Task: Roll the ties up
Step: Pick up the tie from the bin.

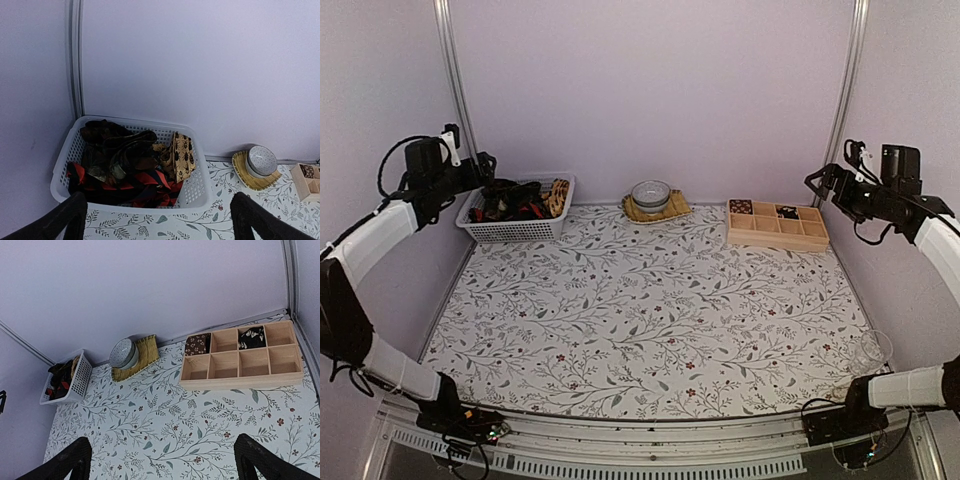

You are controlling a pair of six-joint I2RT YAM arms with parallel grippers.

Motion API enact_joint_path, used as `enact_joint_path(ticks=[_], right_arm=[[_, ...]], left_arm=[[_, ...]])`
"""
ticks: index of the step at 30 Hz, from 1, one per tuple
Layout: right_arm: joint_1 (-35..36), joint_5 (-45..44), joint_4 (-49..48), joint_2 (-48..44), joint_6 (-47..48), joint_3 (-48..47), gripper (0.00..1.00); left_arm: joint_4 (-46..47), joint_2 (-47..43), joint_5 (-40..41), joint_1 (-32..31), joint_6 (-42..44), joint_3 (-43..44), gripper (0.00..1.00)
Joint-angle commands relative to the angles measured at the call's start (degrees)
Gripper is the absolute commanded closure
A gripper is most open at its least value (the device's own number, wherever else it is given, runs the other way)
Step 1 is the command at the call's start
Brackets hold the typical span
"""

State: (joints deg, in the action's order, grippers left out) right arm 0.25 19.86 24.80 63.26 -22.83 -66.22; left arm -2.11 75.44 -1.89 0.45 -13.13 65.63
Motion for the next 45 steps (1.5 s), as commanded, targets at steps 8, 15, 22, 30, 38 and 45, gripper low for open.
enact_joint_path(ticks=[8,15,22,30,38,45], right_arm=[[0.0,-6.4,-1.3,4.8,1.3,4.0,0.0],[-0.1,0.3,-4.0,7.8,0.9,5.9,0.0],[-0.1,2.5,-4.1,10.3,0.7,6.4,0.0],[-0.1,4.4,-5.0,12.2,0.1,6.3,0.0],[-0.1,4.8,-4.9,11.9,-0.2,6.4,0.01],[-0.1,5.3,-4.9,10.8,-0.4,6.5,0.02]], left_arm=[[1.9,27.7,-3.4,1.1,0.6,20.6,0.0],[-2.8,44.9,-4.0,1.2,0.9,34.8,0.0],[-9.6,53.8,2.7,0.5,0.3,42.8,0.0],[-9.1,55.9,8.1,0.4,1.0,40.4,0.09],[-11.6,56.7,8.0,0.6,1.4,42.7,0.58],[-11.0,52.1,5.9,0.3,2.1,42.7,1.0]])
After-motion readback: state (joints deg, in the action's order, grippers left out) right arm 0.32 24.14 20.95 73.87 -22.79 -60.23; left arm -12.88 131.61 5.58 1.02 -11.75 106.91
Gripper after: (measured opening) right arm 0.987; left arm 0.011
